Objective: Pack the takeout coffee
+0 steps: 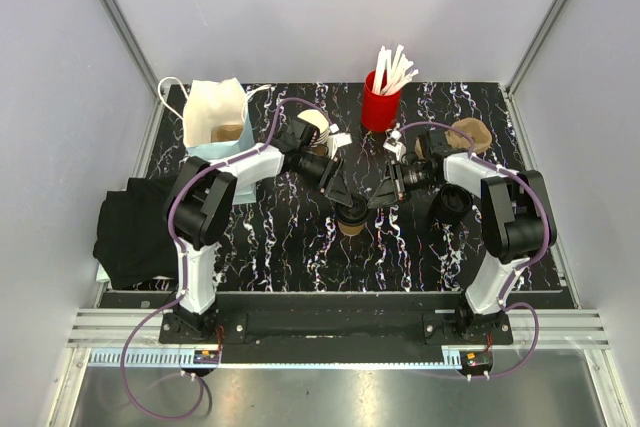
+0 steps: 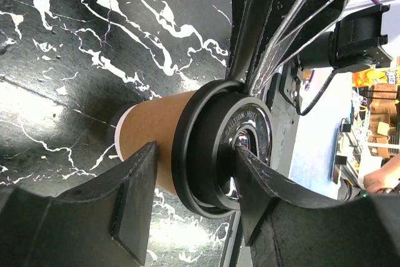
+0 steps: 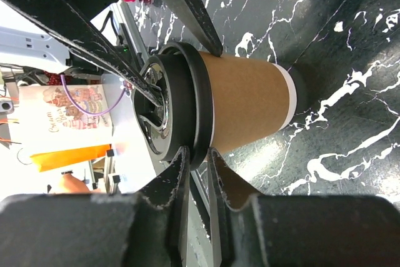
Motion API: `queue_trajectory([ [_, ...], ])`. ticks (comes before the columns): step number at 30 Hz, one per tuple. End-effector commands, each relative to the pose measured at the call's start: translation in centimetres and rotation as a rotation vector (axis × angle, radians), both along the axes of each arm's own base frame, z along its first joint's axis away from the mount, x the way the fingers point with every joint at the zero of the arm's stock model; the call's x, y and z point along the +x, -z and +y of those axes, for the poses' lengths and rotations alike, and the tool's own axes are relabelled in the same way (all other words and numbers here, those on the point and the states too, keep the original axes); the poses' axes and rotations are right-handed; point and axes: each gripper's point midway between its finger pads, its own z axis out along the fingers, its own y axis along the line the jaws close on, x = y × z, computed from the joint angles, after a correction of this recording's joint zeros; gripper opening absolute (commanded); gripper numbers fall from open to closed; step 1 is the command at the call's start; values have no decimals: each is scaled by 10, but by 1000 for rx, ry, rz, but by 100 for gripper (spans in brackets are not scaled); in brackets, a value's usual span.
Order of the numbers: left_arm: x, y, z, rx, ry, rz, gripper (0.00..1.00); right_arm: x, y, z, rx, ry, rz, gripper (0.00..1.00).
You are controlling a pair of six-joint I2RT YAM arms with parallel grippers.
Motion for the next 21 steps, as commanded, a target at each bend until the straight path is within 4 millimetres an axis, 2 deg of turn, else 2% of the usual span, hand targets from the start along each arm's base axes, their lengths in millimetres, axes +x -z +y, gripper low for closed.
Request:
queue_trajectory([
  [1, 8, 35, 12, 149, -39, -64, 51, 0, 29, 4, -171, -19, -47, 14],
  [13, 9, 39, 18, 192, -40, -105, 50, 1, 48, 5, -345, -45, -85, 13],
  [16, 9, 41, 19, 199, -40, -108, 50, 3, 38, 7, -342, -50, -129, 15],
  [17, 9, 41, 20, 199, -42, -107, 50, 4, 34, 9, -332, -52, -140, 19],
  [21, 10, 41, 19, 197, -48, -104, 49, 13, -6, 16, -261, -54, -229, 34],
])
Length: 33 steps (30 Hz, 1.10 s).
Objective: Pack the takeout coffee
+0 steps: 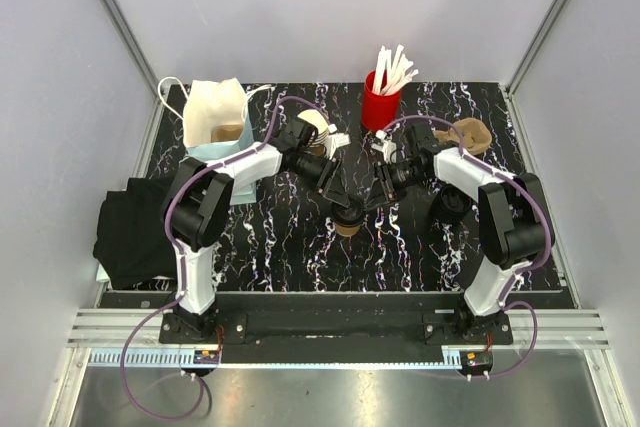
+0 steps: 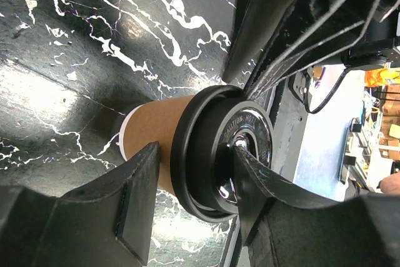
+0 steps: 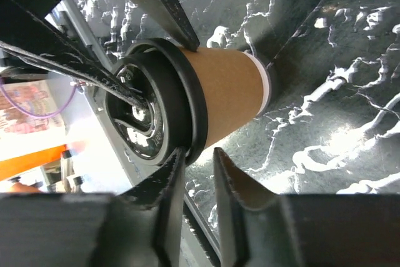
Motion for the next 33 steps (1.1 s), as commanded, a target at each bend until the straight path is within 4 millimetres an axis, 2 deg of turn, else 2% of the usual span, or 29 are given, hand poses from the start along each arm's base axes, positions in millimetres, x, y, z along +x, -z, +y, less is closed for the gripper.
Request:
queue_trajectory([
  [1, 10, 40, 11, 156, -40, -80, 49, 15, -23, 5, -44, -43, -196, 37],
  [5, 12, 42, 12, 150, -53, -83, 49, 12, -48, 3, 12, -65, -250, 52],
  [6, 13, 41, 11, 146, -53, -86, 49, 7, -47, 2, 16, -72, -235, 57],
  [8, 14, 40, 11, 141, -76, -66, 48, -1, -47, 3, 41, -88, -221, 61],
  [11, 16, 39, 10, 138, -93, -67, 48, -15, -37, 3, 66, -104, -162, 68],
  [17, 24, 37, 12, 140, -140, -68, 48, -24, -28, 6, 67, -129, -152, 70],
  [27, 38, 40, 17, 171, -262, -47, 46, -19, -19, 7, 38, -93, -138, 68],
  [33, 42, 33, 18, 150, -295, -69, 46, -14, -11, 5, 0, -66, -142, 66],
])
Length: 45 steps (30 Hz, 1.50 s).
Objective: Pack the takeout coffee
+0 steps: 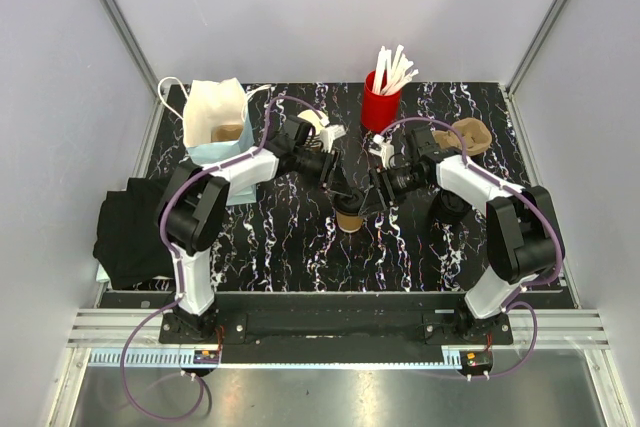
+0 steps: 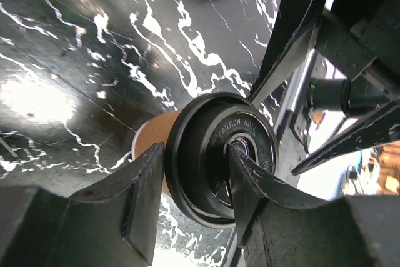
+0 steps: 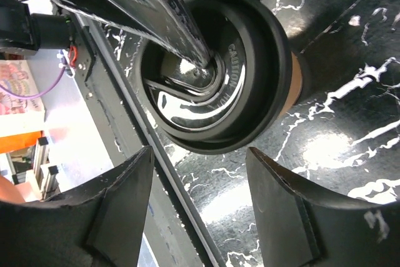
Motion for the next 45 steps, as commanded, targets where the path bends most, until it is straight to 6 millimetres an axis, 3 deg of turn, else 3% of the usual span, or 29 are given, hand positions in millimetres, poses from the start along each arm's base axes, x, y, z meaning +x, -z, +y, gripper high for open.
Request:
queue_trajectory([
  [1, 17, 33, 20, 136, -111, -63, 46, 5, 2, 2, -15, 12, -34, 66],
  [13, 3, -13, 10, 47, -30, -235, 49, 1, -9, 5, 11, -11, -66, 66],
  [22, 3, -26, 7, 21, -19, -260, 53, 4, -5, 4, -62, -27, -160, 67],
  [39, 7, -9, 14, 75, -59, -260, 52, 32, 0, 5, -196, 87, -330, 64],
  [45, 10, -14, 14, 70, -67, -277, 52, 39, 4, 3, -227, 106, -344, 64],
])
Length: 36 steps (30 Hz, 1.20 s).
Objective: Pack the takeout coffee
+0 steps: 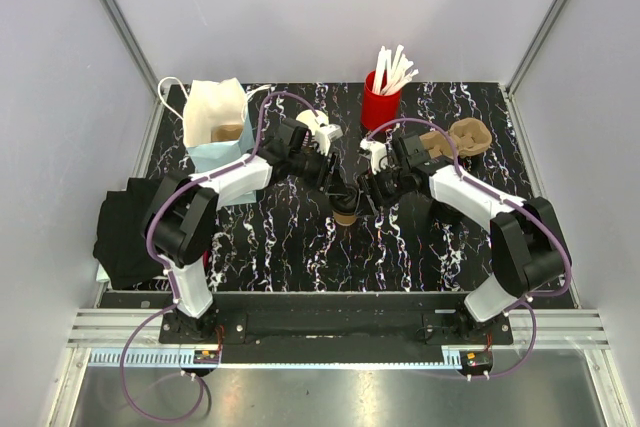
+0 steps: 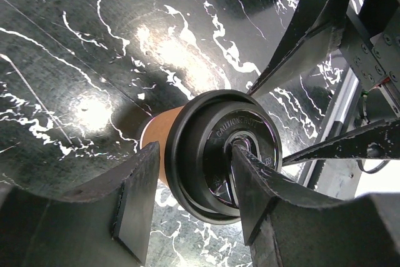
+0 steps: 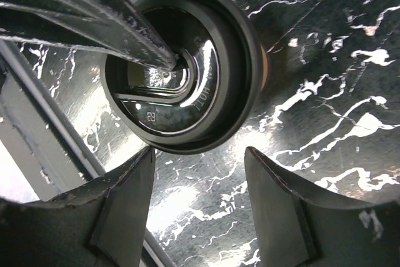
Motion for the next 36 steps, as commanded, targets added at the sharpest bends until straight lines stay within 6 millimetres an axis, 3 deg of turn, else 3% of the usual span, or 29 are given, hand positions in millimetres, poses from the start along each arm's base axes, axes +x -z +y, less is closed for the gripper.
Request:
queue_trajectory([
  [1, 4, -10, 4, 9, -19, -63, 52, 24, -11, -2, -28, 50, -118, 64],
  [17, 5, -5, 5, 29, -27, -52, 54, 65, -23, -4, -77, 115, -225, 65],
  [28, 9, -2, 8, 41, -47, -42, 55, 90, -25, -6, -61, 173, -209, 65],
  [31, 12, 2, 12, 53, -67, -30, 55, 88, -37, -5, -1, 169, -190, 65],
  [36, 18, 5, 16, 57, -92, -23, 55, 54, -46, 6, 118, 112, -93, 65],
])
